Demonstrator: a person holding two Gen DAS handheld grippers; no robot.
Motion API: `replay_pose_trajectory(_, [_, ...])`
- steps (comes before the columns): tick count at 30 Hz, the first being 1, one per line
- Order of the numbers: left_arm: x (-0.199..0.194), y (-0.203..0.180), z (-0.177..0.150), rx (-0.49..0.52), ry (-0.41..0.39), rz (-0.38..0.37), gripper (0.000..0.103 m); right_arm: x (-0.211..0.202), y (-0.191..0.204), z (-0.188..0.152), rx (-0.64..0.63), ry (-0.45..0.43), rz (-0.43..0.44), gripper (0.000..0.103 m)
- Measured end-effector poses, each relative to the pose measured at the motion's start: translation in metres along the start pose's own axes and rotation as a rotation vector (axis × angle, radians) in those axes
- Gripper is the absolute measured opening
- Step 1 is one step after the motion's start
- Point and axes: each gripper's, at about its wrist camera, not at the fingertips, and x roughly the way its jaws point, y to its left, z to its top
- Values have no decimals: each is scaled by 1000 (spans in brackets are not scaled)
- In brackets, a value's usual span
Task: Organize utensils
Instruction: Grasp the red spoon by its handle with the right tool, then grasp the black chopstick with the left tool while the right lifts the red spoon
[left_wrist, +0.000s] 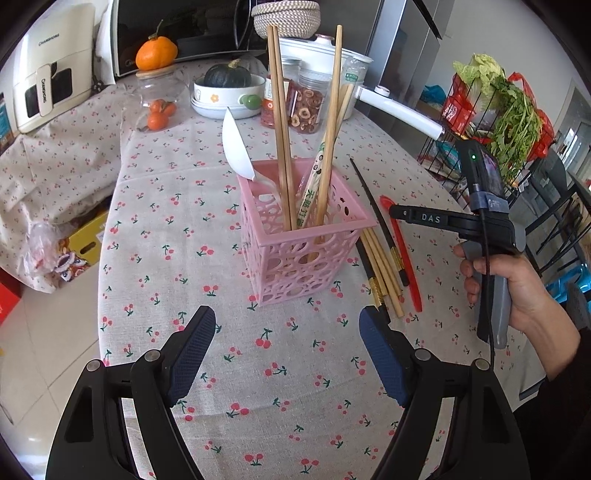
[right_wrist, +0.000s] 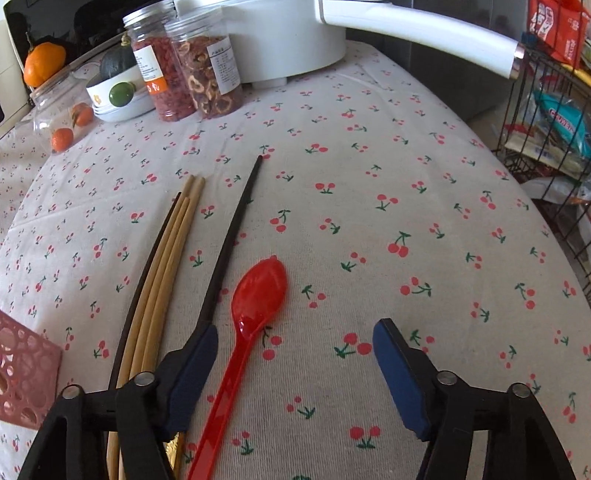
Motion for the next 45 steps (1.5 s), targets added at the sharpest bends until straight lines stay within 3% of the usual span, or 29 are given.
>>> replay_pose_trajectory(6, [-7,-3,-2,24,-7,14,82,10,13,7,-44,18,-81,52])
replay_pose_trajectory(8, [-9,-7,-3,38,-9,19,82,11,18,7,-81,24,-101,40])
replay_pose_trajectory(9, [-10,-9,-4,46,-11,22,82,11,20,8,-91,33,-93,27])
replay_pose_trajectory(14, [-18,-28,-3,101,-23,25,82,8,14,8,-89,70,-86,17])
replay_pose_trajectory(15, [-20,-34,-2,114,-26,20,82,6,9,8,-76,74,-85,8])
replay_pose_trajectory(16, [-23,-40,0,128,-30,13,82,4,2,8,-62,79,-85,6])
replay_pose_trajectory(23, [-26,-100,23,187,-42,-52,77,-23,-54,9,63,71,-42,2])
replay_pose_trajectory(28, [11,-157,54,256,18,-58,55,-42,-88,6,150,50,-21,2])
replay_pose_trajectory(31, [56,-172,83,193,105,-77,37,-49,-103,5,191,40,-1,2])
replay_pose_trajectory(37, [142,-168,131,86,183,46,21,-50,-121,5,237,46,28,2])
replay_pose_trajectory(45, [199,-148,161,9,211,143,18,-40,-125,8,244,57,51,2])
